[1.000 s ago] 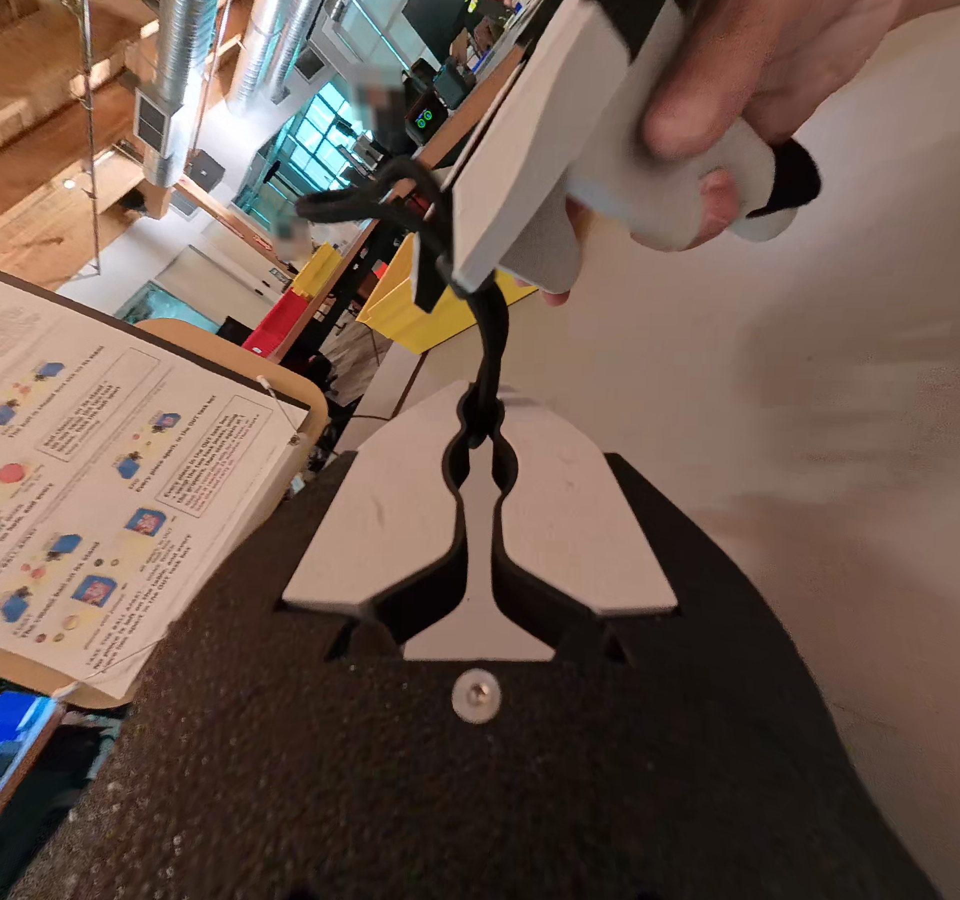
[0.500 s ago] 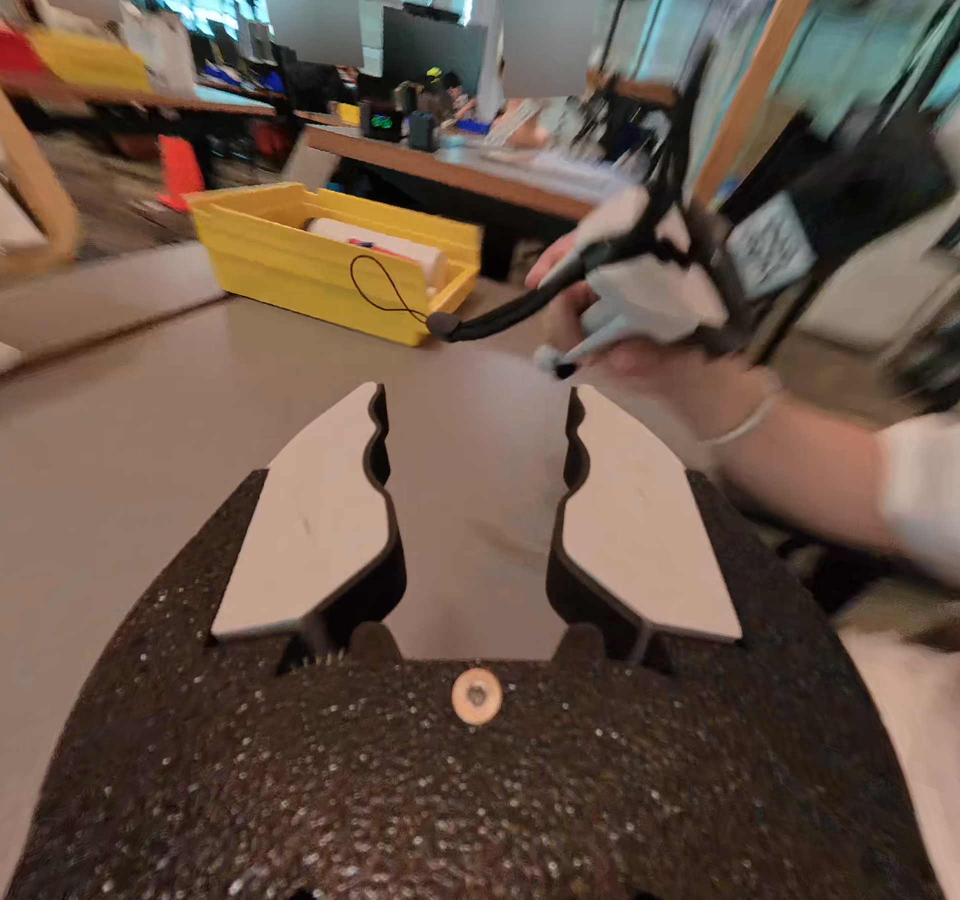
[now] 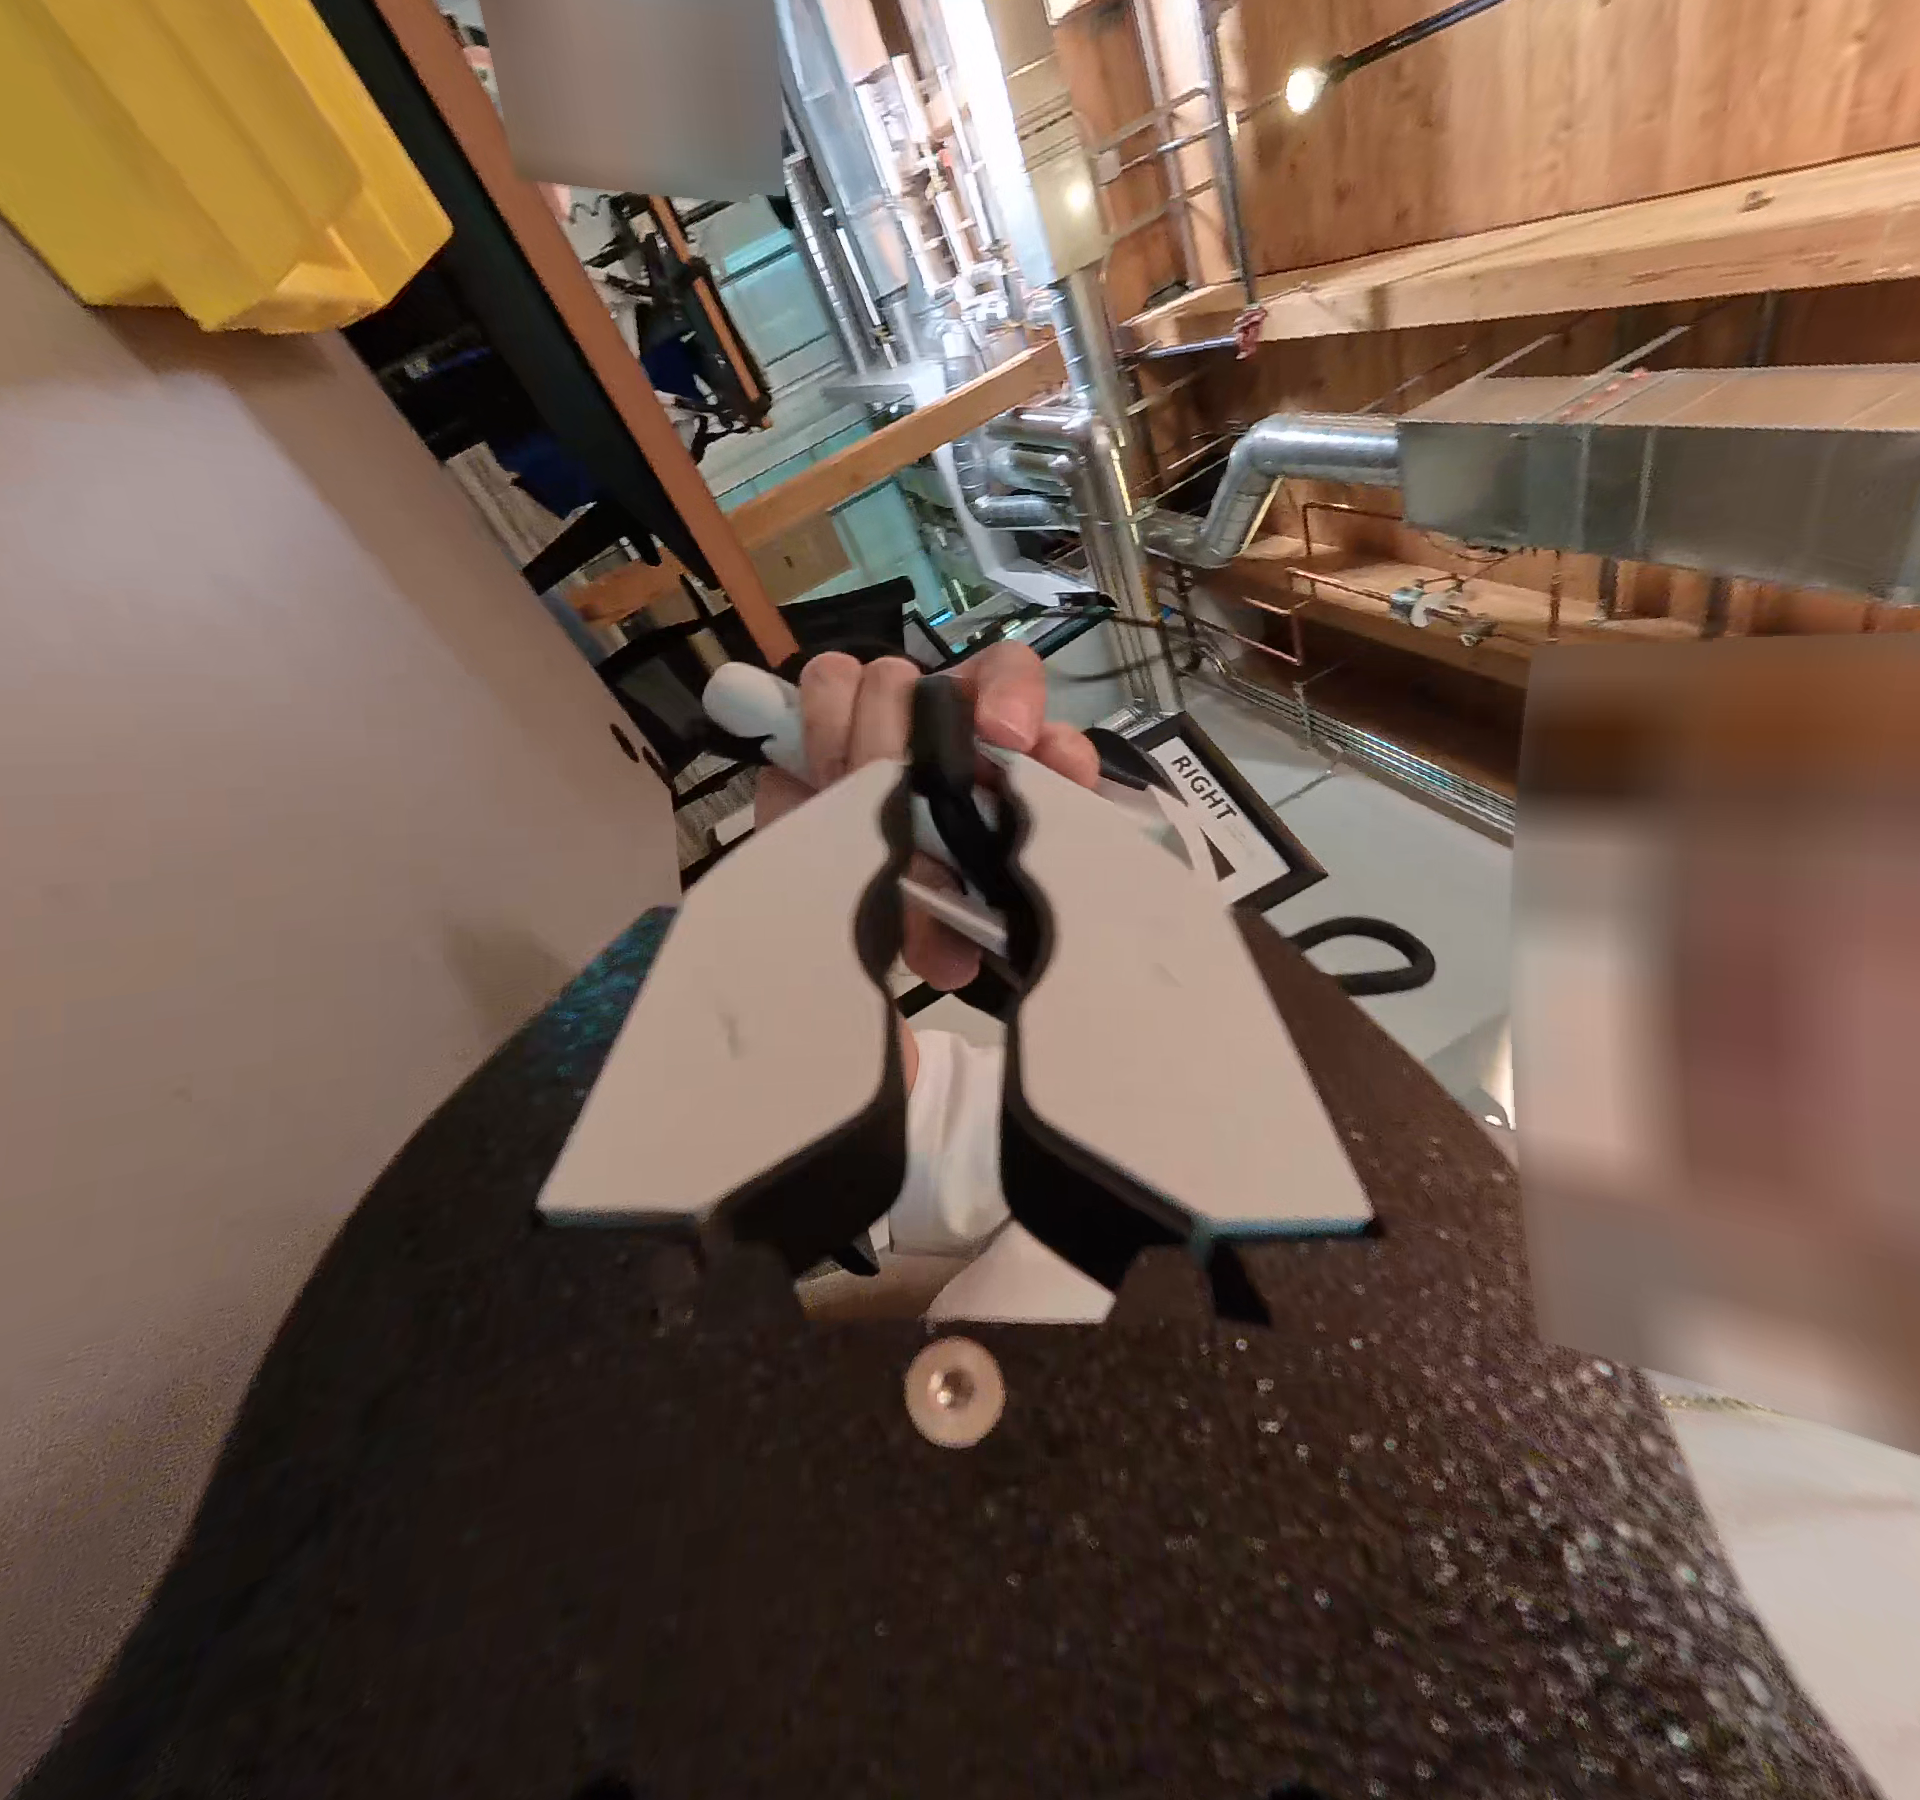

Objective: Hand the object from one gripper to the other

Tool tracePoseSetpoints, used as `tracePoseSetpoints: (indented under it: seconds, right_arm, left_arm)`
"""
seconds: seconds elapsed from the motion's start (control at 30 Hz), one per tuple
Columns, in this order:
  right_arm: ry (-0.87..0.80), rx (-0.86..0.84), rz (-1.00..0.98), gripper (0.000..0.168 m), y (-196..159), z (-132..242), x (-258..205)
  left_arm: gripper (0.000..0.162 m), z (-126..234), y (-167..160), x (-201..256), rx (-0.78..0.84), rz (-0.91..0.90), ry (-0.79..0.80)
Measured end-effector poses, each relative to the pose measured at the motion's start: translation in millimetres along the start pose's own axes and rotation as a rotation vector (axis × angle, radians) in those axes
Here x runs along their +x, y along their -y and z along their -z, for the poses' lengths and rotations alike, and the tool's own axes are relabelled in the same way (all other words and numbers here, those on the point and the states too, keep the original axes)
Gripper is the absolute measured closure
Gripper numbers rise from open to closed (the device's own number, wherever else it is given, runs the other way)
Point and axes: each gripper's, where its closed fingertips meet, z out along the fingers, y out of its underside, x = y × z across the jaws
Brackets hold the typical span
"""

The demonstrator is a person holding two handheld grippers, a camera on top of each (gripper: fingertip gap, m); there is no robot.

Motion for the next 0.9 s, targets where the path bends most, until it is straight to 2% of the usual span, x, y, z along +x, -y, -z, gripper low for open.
tracePoseSetpoints:
  seconds: [0.03,0.17,0.27,0.3,0.4,0.47,0.6,0.7,0.8,0.9]
  right_arm:
    - [-0.009,-0.001,-0.006,0.163,-0.7,-0.6,0.7]
    - [-0.025,-0.01,-0.108,0.163,-9.8,1.2,5.0]
    - [0.01,-0.039,-0.289,0.162,-24.0,2.8,2.9]
    - [0.031,-0.038,-0.357,0.157,-27.2,3.8,1.4]
    - [0.128,-0.114,-0.664,0.119,-48.3,10.0,-4.5]
    - [0.186,-0.135,-0.881,0.103,-57.7,17.9,-7.6]
    - [0.233,-0.021,-1.261,0.101,-56.3,26.8,0.6]
    - [0.43,-0.002,-1.515,0.103,-47.0,38.9,-11.9]
    - [0.476,-0.048,-1.661,0.1,-55.3,49.1,-18.4]
    - [0.59,-0.035,-1.775,0.097,-46.5,46.8,-29.3]
  left_arm:
    - [0.153,0.7,0.5,0.8,0.004,-0.012,-0.006]
    - [0.154,8.1,7.3,-1.5,0.03,-0.146,0.054]
    - [0.155,17.0,21.6,1.7,0.097,-0.289,0.108]
    - [0.155,20.2,25.6,2.9,0.111,-0.333,0.13]
    - [0.155,29.9,36.9,9.1,0.144,-0.507,0.205]
    - [0.155,33.8,39.2,14.5,0.133,-0.629,0.247]
    - [0.155,33.3,33.0,25.6,0.078,-0.813,0.252]
    - [0.155,31.5,24.6,29.1,0.024,-0.906,0.236]
    - [0.155,27.9,14.5,33.8,-0.032,-0.97,0.197]
    - [0.155,23.2,2.6,36.2,-0.085,-0.991,0.141]
